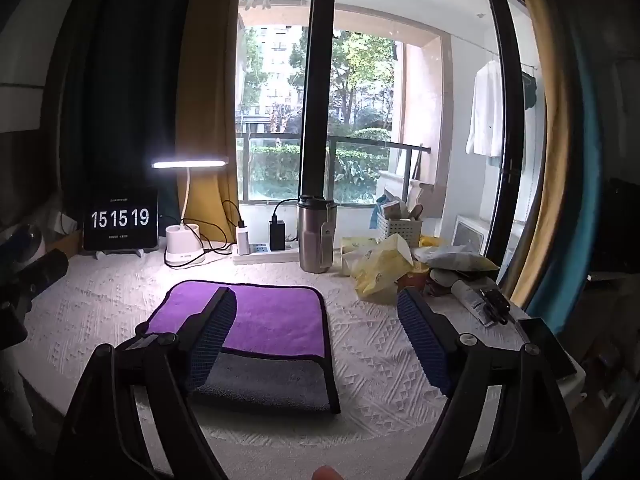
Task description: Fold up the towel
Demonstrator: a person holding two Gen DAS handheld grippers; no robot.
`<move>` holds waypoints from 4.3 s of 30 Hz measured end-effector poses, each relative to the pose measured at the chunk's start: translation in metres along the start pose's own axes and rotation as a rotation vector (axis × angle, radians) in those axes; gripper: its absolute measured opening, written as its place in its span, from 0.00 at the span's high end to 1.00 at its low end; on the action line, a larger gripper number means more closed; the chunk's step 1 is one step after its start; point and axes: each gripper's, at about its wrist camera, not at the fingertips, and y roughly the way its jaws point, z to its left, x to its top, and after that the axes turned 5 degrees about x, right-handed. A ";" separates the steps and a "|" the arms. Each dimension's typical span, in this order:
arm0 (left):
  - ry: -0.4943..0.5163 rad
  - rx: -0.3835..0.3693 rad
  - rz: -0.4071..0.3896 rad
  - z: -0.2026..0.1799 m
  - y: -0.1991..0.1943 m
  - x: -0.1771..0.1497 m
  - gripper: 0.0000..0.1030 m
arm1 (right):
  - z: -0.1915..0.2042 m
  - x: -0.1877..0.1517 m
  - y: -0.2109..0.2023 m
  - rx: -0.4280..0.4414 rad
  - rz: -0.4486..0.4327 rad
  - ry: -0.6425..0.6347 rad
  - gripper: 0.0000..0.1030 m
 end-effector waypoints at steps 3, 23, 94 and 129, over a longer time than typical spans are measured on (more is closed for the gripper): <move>-0.030 0.011 -0.020 0.011 -0.004 -0.001 0.01 | -0.004 -0.002 0.002 0.015 0.004 0.004 0.17; 0.027 0.021 -0.020 0.002 -0.004 -0.002 0.01 | 0.001 0.004 -0.005 -0.004 -0.029 -0.008 0.17; 0.032 0.021 0.005 -0.001 -0.003 -0.009 0.01 | 0.001 -0.003 -0.002 0.002 -0.018 0.003 0.17; 0.071 0.015 0.362 0.001 0.123 -0.044 0.01 | -0.026 -0.023 0.102 0.044 0.241 0.071 0.18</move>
